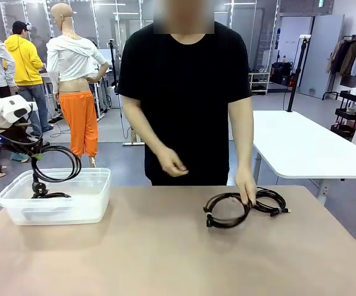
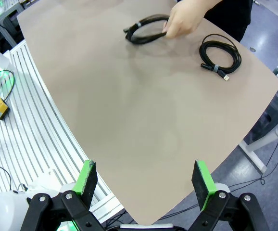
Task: Organize and store the cables.
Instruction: Place the Power Cable into the Organizing box.
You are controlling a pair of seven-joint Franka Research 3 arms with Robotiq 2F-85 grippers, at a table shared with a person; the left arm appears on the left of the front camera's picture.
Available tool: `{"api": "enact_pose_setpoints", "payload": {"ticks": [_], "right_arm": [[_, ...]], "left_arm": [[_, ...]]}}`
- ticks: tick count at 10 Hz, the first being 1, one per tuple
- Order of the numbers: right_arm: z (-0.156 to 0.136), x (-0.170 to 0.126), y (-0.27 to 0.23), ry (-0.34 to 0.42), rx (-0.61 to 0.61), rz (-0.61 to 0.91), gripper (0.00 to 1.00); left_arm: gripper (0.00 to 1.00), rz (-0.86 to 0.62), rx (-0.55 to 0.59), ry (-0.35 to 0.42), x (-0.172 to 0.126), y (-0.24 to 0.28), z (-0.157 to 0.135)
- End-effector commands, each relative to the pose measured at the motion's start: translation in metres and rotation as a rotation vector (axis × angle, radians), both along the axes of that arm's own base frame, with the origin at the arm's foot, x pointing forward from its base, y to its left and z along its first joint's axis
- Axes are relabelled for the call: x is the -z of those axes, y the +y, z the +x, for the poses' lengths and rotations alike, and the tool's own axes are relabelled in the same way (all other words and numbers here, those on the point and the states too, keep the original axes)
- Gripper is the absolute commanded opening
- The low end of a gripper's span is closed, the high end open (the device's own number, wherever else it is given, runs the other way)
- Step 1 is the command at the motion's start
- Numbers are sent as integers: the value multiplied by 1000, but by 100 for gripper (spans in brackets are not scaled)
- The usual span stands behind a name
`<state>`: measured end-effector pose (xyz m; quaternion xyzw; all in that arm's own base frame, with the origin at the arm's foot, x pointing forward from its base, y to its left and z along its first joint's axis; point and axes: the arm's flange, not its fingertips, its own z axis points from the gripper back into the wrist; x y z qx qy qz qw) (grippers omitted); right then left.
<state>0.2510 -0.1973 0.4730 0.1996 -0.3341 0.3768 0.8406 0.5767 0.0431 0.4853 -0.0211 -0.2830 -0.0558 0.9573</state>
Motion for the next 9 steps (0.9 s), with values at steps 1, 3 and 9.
{"api": "enact_pose_setpoints", "payload": {"ticks": [1, 3, 9], "right_arm": [[0, -1, 0, -9, -4, 3, 100], [0, -1, 0, -9, -4, 3, 100], [0, -1, 0, -9, -4, 3, 100]], "left_arm": [[19, 27, 8, 21, 6, 4, -10], [19, 72, 6, 67, 31, -4, -6], [61, 144, 2, 109, 39, -5, -10]]}}
